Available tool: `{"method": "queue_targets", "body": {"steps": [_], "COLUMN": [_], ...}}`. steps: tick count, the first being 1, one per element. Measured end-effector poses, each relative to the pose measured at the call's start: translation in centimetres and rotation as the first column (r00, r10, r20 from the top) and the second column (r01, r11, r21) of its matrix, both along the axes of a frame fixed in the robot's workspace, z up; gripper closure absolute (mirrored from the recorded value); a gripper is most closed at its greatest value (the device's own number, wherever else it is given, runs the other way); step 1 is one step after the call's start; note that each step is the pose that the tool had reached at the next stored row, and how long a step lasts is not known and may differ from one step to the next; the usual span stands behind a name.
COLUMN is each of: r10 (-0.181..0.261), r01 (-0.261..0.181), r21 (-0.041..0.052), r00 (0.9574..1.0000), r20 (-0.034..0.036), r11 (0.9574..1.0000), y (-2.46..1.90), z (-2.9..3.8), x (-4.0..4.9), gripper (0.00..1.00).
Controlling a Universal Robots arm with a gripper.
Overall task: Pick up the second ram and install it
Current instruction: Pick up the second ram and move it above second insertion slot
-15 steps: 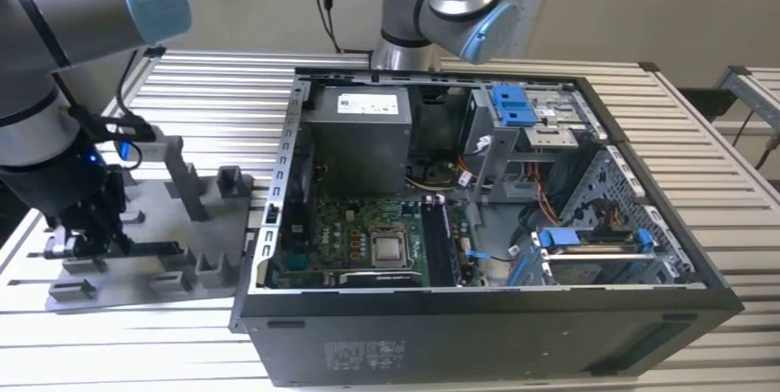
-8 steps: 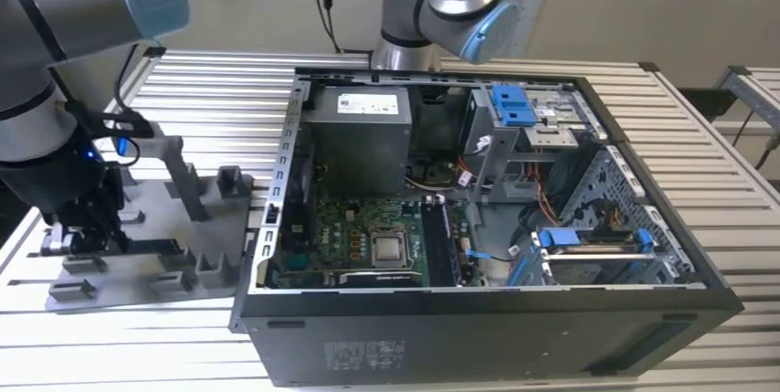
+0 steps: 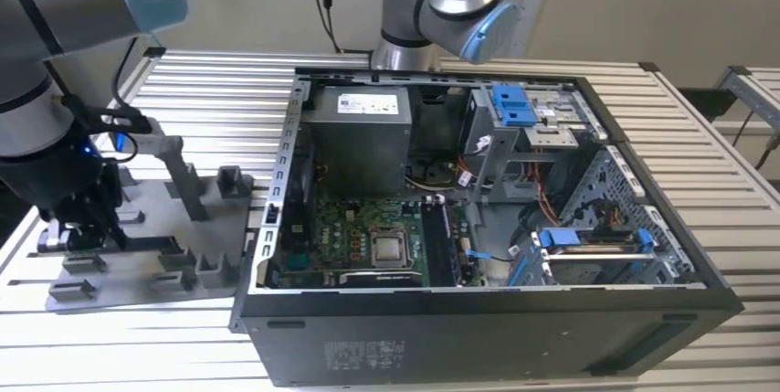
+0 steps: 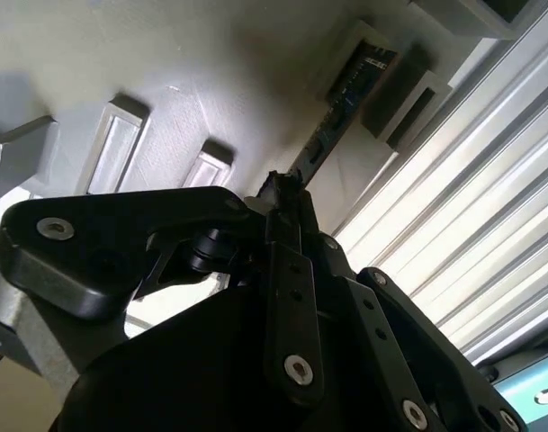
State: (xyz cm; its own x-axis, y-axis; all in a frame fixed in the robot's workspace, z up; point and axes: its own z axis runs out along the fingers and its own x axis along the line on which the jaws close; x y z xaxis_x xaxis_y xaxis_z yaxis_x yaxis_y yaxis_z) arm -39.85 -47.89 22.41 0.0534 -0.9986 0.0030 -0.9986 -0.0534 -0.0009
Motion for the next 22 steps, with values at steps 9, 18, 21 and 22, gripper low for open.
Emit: {"method": "queue_targets", "body": {"steps": [9, 18, 21, 22], "r10": [0.000, 0.000, 0.000, 0.000], "r01": [0.000, 0.000, 0.000, 0.000], "r21": [0.0000, 0.0000, 0.0000, 0.0000], "r00": [1.0000, 1.0000, 1.0000, 1.0000], "r20": [0.0000, 0.0001, 0.0000, 0.0001], "r11": [1.0000, 1.0000, 1.0000, 1.0000], "y": [0.00, 0.00, 0.00, 0.00], "z": [0.58, 1.04, 1.20, 1.25], "x": [0.00, 0.00, 0.00, 0.00], "gripper": [0.86, 0.86, 0.86, 0.86]}}
